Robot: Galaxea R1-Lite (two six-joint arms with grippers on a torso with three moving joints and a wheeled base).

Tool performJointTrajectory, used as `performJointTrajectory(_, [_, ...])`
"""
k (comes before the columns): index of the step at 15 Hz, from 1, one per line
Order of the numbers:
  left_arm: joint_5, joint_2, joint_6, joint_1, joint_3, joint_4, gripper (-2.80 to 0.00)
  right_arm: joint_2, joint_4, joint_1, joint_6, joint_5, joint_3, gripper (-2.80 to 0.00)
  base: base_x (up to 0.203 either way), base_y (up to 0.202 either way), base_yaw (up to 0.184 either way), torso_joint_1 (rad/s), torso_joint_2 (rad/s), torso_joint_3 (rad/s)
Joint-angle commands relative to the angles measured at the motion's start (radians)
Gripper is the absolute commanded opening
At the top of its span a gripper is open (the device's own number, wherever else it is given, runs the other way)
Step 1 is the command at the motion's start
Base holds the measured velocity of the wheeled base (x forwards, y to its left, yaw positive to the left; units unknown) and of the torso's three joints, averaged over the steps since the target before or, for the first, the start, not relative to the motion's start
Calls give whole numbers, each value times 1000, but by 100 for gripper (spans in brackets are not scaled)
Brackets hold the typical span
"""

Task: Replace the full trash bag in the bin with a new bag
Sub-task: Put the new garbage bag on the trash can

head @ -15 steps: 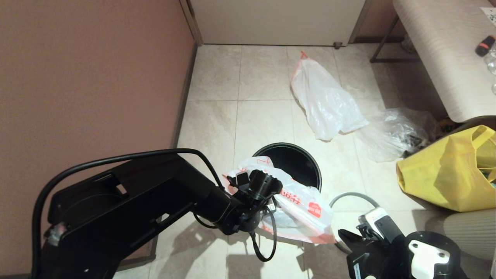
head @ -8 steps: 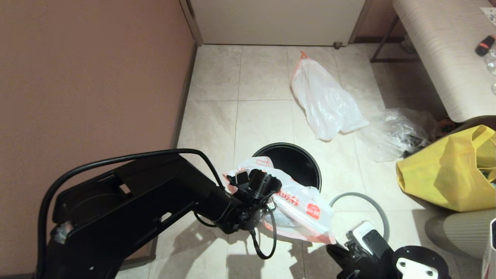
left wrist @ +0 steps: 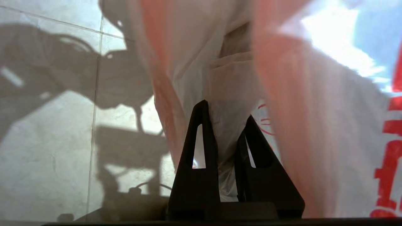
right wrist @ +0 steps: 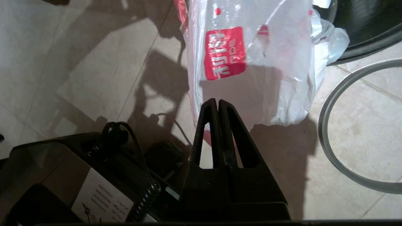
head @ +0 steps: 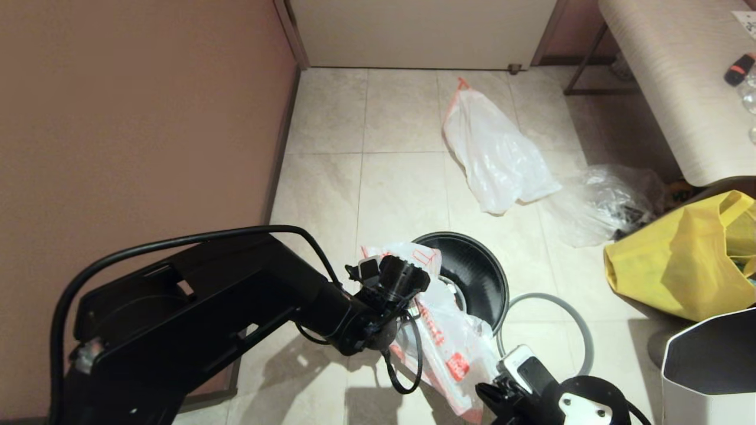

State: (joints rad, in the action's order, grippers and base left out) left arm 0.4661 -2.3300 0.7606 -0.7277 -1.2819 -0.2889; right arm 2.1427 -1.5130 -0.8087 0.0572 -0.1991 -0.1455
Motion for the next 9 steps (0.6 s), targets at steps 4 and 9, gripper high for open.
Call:
performJointTrajectory(4, [10,61,15,25,-5,-1,-280,48,-6,-36,0,0,-43,-280,0,0,0,0,0,0])
performJointTrajectory(9, [5,97,22,35,-8,1,-280,91,43,-47,-52,-10,-229,-280,0,0,0,0,0,0])
